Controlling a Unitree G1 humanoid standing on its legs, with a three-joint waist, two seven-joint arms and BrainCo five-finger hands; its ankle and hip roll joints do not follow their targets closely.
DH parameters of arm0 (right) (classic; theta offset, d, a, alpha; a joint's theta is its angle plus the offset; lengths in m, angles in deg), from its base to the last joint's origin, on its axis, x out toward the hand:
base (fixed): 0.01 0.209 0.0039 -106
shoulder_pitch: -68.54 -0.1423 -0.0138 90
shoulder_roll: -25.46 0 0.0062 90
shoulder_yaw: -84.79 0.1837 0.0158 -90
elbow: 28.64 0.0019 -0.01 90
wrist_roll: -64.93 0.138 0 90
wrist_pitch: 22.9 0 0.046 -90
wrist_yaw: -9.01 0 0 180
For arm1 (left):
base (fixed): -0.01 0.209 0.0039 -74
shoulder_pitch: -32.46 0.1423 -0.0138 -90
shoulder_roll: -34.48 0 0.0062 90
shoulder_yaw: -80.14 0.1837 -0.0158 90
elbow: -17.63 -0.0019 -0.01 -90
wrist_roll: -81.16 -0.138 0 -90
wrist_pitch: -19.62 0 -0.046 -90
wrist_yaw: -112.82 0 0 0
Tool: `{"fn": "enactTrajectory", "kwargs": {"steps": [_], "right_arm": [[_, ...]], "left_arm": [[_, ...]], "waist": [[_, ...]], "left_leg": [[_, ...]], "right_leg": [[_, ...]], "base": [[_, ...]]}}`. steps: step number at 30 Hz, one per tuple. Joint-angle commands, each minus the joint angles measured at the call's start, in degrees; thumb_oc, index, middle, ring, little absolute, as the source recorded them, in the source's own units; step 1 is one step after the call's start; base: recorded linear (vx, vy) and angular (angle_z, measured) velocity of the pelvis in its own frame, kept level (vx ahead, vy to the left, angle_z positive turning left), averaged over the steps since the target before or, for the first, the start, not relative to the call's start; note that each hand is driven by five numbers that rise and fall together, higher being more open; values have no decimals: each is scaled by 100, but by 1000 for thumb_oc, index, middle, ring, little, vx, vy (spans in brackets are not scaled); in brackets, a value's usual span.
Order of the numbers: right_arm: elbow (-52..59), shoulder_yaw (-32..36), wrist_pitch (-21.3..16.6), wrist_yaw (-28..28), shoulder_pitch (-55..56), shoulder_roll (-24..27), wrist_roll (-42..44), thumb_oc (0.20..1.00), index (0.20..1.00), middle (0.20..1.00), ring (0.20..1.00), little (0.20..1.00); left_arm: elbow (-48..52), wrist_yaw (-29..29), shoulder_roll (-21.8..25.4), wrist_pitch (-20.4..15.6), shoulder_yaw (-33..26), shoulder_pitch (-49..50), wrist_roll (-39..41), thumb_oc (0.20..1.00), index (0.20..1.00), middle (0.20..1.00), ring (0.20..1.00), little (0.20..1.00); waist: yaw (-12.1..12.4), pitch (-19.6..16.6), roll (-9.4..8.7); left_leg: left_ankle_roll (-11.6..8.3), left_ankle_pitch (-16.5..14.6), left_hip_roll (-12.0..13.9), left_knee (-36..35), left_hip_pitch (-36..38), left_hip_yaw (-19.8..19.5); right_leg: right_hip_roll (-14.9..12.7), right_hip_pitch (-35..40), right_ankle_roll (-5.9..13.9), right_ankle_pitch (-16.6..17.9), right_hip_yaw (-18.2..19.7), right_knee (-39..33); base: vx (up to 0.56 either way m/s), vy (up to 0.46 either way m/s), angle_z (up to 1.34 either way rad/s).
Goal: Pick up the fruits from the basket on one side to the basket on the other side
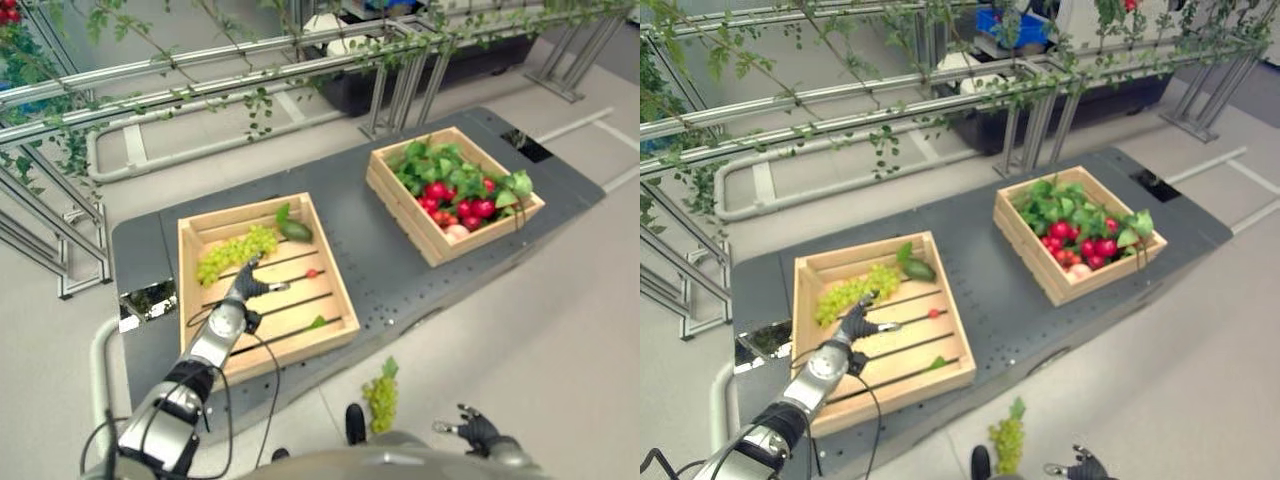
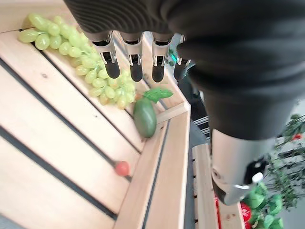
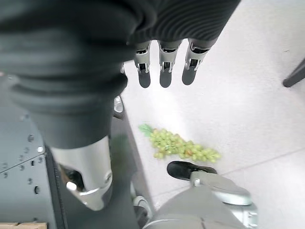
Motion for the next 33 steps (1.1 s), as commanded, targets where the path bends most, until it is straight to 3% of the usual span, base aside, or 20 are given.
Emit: {"fn": "enactTrajectory", "kwargs": {"steps": [1,6,13,18,23,33], "right_arm": [[-113,-65,-152,-27,126,15,27,1000,1000,1000,1000,1000],[-145,-114,-102,-60,99,49,-9,1000,1000,1000,1000,1000],[-54,-387,-53,-74,-302,181,59,1000,1000,1000,1000,1000],[54,-499,-79,-87,-445,250,163,1000,1000,1000,1000,1000],[339,-504,-210,-98,-538,374,425,1000,1000,1000,1000,1000],[357,-443,-379,-62,-489,412,771,1000,1000,1000,1000,1000]], "left_arm": [[11,210,185,-24,-163,-390,-408,1000,1000,1000,1000,1000],[-31,298,204,68,-191,-721,-397,1000,1000,1000,1000,1000],[-1183,568,87,263,47,-1905,-111,1000,1000,1000,1000,1000],[-1850,691,255,299,153,-2528,63,1000,1000,1000,1000,1000],[-2185,832,705,301,214,-3169,116,1000,1000,1000,1000,1000],[-2406,1049,1087,355,544,-3988,-83,1000,1000,1000,1000,1000]], "waist": [[-34,-404,-185],[-67,-377,-174],[-215,107,-173],[-291,266,-233],[-400,609,-378],[-478,959,-423]], "left_leg": [[97,-90,-230,42,-131,48],[94,-93,-241,28,-113,56],[94,74,-207,95,-613,191],[100,81,-161,297,-1077,280],[104,-102,-109,1031,-1793,331],[63,16,-101,1066,-2364,127]], "right_leg": [[-215,94,562,-552,89,482],[-213,129,566,-519,101,410],[-146,-542,587,-338,269,605],[-69,-1079,597,-318,380,879],[-20,-1650,566,-446,433,1298],[-31,-2233,574,-398,255,1390]], "base": [[19,-6,4],[-9,-1,1],[-120,-10,-14],[-39,-22,-24],[-2,-27,-15],[4,-39,5]]}}
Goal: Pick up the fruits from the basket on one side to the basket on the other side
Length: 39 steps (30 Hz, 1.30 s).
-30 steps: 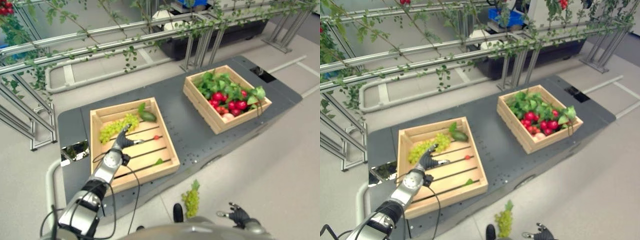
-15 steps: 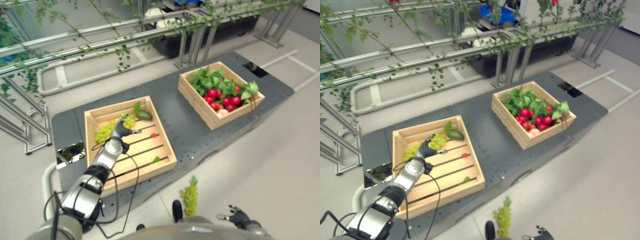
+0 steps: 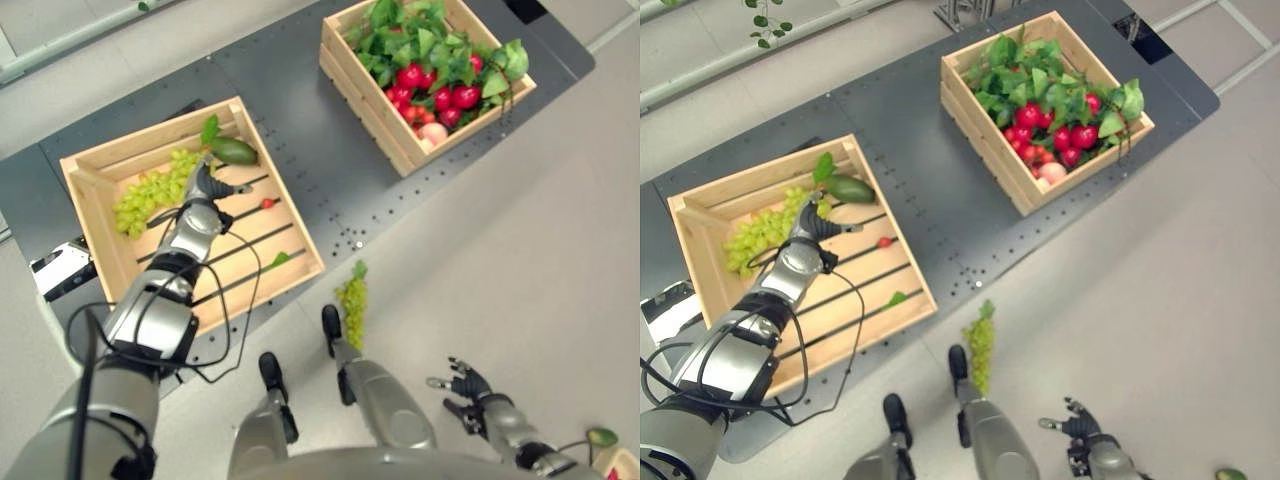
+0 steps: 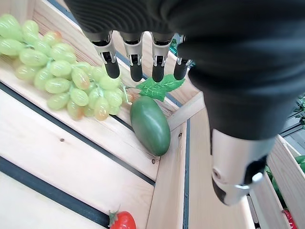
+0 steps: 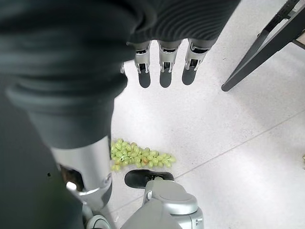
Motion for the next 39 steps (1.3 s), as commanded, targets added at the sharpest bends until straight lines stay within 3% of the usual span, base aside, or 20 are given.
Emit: {"fn": "enactTrajectory", "kwargs": {"steps": [1,11,23,31,39], "right_arm": [[-48,-154,-210,53,174,175,326,1000,1000,1000,1000,1000],[-101,-248,-279,-9,276,124,424,1000,1000,1000,1000,1000],[-88,-305,-319,-69,390,154,413,1000,1000,1000,1000,1000],[-40,-365,-305,-95,326,216,470,1000,1000,1000,1000,1000],[-142,-399,-150,-231,186,194,549,1000,1000,1000,1000,1000]], "left_arm": [[-263,274,432,-101,59,-390,-70,1000,1000,1000,1000,1000],[-305,400,901,-110,20,-479,-107,1000,1000,1000,1000,1000],[-256,510,626,-68,50,-401,-304,1000,1000,1000,1000,1000],[-400,566,817,67,91,-814,-300,1000,1000,1000,1000,1000],[-668,101,1211,291,626,-1359,-809,1000,1000,1000,1000,1000]], "waist": [[-83,-80,-138],[-52,86,-260],[-22,53,-223],[-49,70,-240],[-57,149,-359]], "left_leg": [[155,-37,-83,654,-408,-126],[142,-62,-9,802,-652,-85],[121,-82,-25,826,-673,-214],[95,-115,16,912,-762,-217],[60,-31,125,784,-725,-112]], "right_leg": [[-62,-133,655,-706,45,1023],[0,-390,648,-658,82,1047],[-22,-387,591,-702,-2,1029],[15,-465,569,-696,2,1023],[143,-557,589,-672,24,1092]], "base": [[-7,-13,5],[-9,-24,-4],[-1,-3,0],[0,-11,0],[24,-36,-3]]}}
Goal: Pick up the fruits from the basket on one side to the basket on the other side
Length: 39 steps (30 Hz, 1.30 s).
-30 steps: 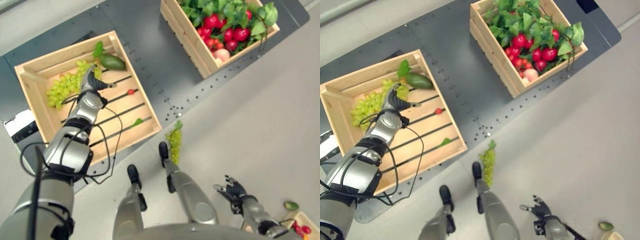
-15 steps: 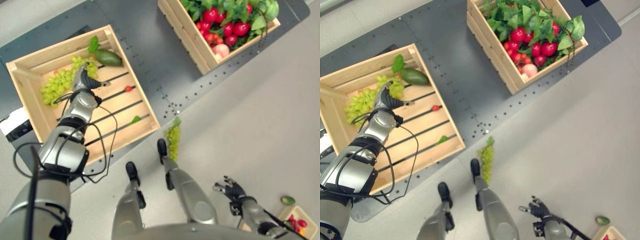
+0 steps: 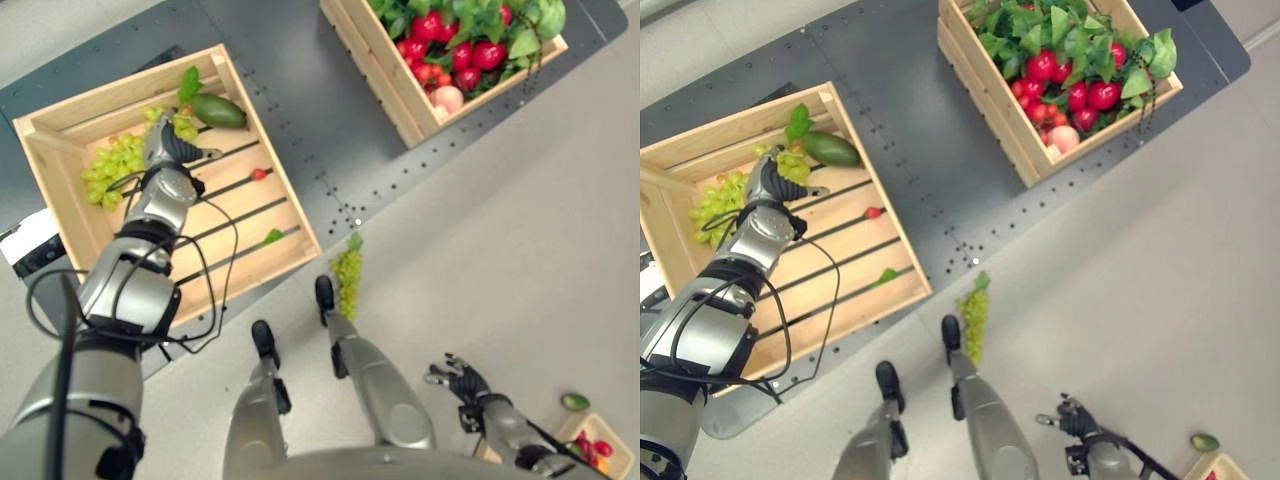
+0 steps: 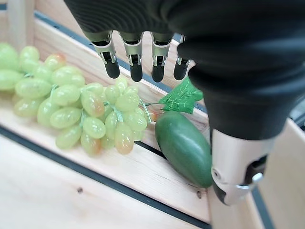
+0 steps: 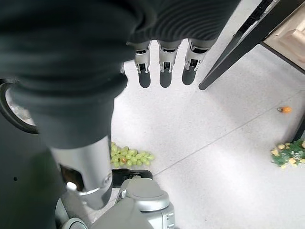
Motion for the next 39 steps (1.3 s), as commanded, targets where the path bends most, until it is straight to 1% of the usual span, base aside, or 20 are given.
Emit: {"fn": "enactTrajectory", "kwargs": {"steps": [1,2,3,4,10,13,15,19,29,32,36,39], "right_arm": [[-144,-189,84,-84,112,177,245,1000,1000,1000,1000,1000],[-147,-188,108,-135,118,154,291,1000,1000,1000,1000,1000],[-147,-188,108,-135,118,153,291,1000,1000,1000,1000,1000],[-141,-186,124,-171,119,155,323,1000,1000,1000,1000,1000],[-242,-169,140,-212,106,163,378,1000,1000,1000,1000,1000],[-227,-180,137,-230,84,178,408,1000,1000,1000,1000,1000],[-196,-201,134,-249,66,204,419,1000,1000,1000,1000,1000],[-174,-242,148,-291,65,207,462,1000,1000,1000,1000,1000],[-197,-265,150,-323,102,239,458,1000,1000,1000,1000,1000],[-182,-266,154,-325,119,282,454,1000,1000,1000,1000,1000],[-75,-247,122,-346,142,361,538,1000,1000,1000,1000,1000],[-80,-256,134,-358,181,363,514,1000,1000,1000,1000,1000]], "left_arm": [[-135,-60,441,-23,-24,-524,-280,1000,1000,1000,1000,1000],[-207,-163,546,-20,56,-599,-282,1000,1000,1000,1000,1000],[-208,-164,546,-20,58,-601,-282,1000,1000,1000,1000,1000],[-346,-262,679,1,143,-704,-343,1000,1000,1000,1000,1000],[-585,-329,754,82,300,-803,-541,1000,1000,1000,1000,1000],[-660,-323,749,124,347,-858,-613,1000,1000,1000,1000,1000],[-757,-381,747,161,486,-978,-752,1000,1000,1000,1000,1000],[-837,-407,741,186,529,-1042,-766,1000,1000,1000,1000,1000],[-816,-411,495,197,597,-1139,-823,1000,1000,1000,1000,1000],[-862,-400,556,197,618,-1204,-822,1000,1000,1000,1000,1000],[-933,-387,801,187,692,-1322,-764,1000,1000,1000,1000,1000],[-953,-401,859,194,723,-1315,-790,1000,1000,1000,1000,1000]], "waist": [[34,-80,-225],[36,-98,-245],[36,-98,-246],[37,-113,-256],[54,-119,-248],[58,-126,-247],[59,-133,-257],[59,-135,-284],[28,-164,-275],[11,-180,-280],[-31,-187,-292],[-41,-200,-316]], "left_leg": [[81,-21,83,624,-229,-149],[66,0,110,586,-219,-148],[66,0,109,586,-219,-149],[50,11,129,565,-208,-160],[48,-24,144,605,-231,-244],[51,-18,135,599,-258,-261],[53,-7,128,585,-288,-297],[59,-29,128,619,-309,-319],[89,-112,78,770,-437,-347],[90,-125,78,789,-478,-333],[97,-168,96,900,-577,-327],[107,-198,103,977,-628,-327]], "right_leg": [[85,-8,616,-689,-40,952],[97,-27,627,-691,-57,956],[97,-28,627,-692,-57,957],[109,-47,629,-717,-85,979],[99,-86,597,-783,-168,1026],[94,-102,603,-773,-182,1010],[93,-124,614,-767,-215,998],[86,-153,614,-753,-223,1007],[44,-229,621,-750,-206,1049],[31,-258,627,-740,-190,1049],[45,-325,609,-740,-148,1085],[58,-357,601,-738,-139,1108]], "base": [[41,-58,-13],[21,-33,-9],[42,-55,-9],[21,-23,-6],[15,-13,3],[2,3,8],[4,-6,8],[1,12,3],[-6,14,-1],[-13,26,-2],[-4,8,0],[0,0,0]]}}
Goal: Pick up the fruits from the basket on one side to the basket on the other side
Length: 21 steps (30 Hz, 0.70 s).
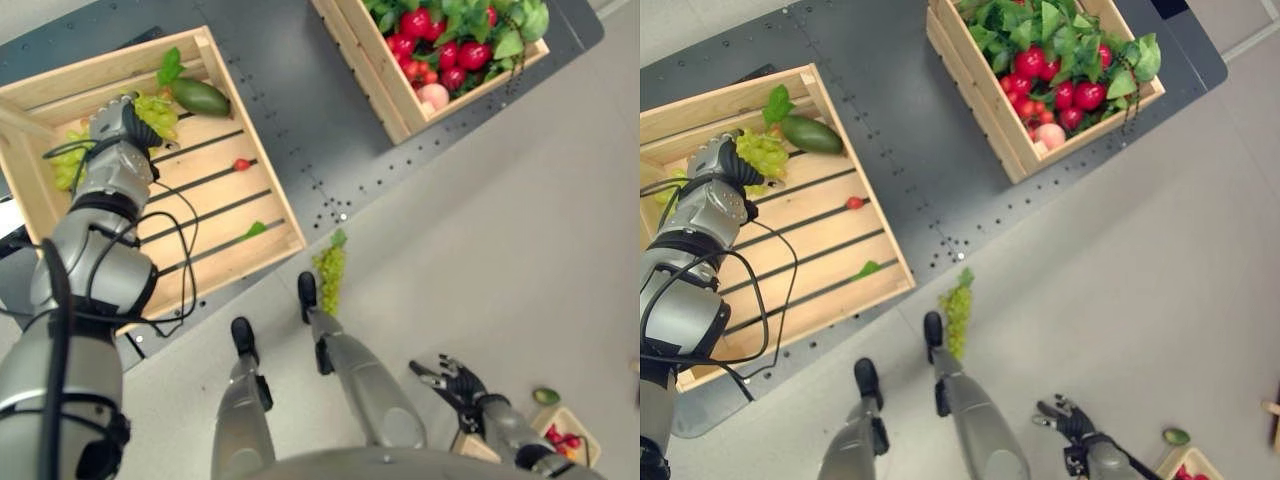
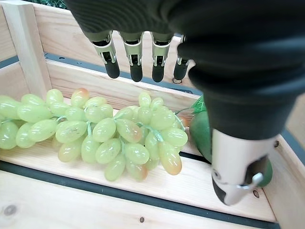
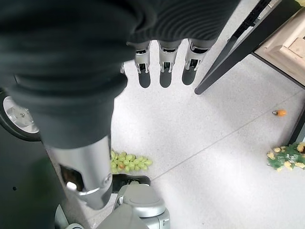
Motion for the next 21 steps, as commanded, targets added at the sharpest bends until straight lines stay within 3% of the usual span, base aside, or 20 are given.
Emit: {"fn": "enactTrajectory", "kwargs": {"steps": [1,21], "right_arm": [[-104,-34,120,-30,206,305,149,1000,1000,1000,1000,1000],[-149,2,126,-74,199,303,238,1000,1000,1000,1000,1000]], "left_arm": [[-166,105,410,-30,34,-485,-309,1000,1000,1000,1000,1000],[6,88,535,-94,-11,-371,-209,1000,1000,1000,1000,1000]], "waist": [[-58,36,97],[-24,22,104]], "left_leg": [[219,-192,63,605,-66,-160],[216,-196,92,609,-115,-215]], "right_leg": [[55,188,635,-767,-3,766],[82,136,636,-787,3,772]], "base": [[0,0,0],[3,-3,-3]]}}
